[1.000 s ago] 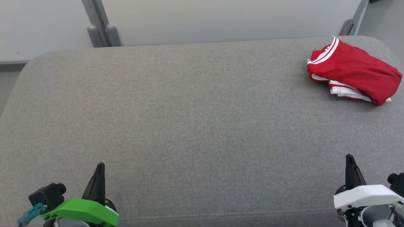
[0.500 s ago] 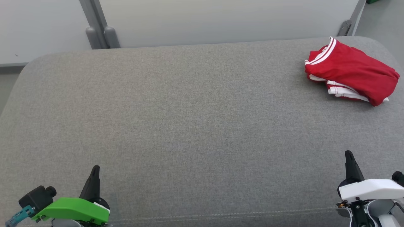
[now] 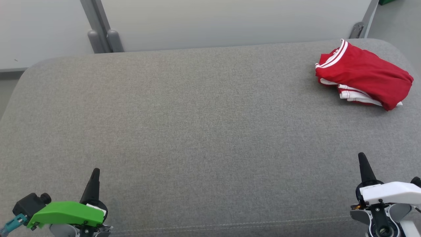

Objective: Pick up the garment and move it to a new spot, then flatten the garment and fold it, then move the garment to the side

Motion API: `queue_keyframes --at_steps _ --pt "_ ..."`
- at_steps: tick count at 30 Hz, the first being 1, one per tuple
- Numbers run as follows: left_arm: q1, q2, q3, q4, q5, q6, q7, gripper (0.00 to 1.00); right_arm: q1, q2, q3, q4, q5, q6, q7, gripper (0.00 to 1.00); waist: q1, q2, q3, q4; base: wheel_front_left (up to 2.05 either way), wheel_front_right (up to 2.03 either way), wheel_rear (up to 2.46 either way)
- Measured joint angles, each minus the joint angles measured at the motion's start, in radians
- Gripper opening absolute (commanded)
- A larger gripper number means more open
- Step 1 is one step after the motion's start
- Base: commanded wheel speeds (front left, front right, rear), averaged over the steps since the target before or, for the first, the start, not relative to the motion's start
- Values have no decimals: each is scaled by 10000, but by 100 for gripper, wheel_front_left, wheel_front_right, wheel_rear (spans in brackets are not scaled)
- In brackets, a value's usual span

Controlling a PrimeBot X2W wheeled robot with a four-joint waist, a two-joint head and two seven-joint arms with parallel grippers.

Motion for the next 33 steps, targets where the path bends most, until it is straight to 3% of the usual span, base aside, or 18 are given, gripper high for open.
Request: queue_keyframes --at_steps 33 --pt "-385 -546 1292 706 -3578 -711 1001 0 -894 19 -456 564 4420 790 1118 0 0 0 -134 -149 0 0 0"
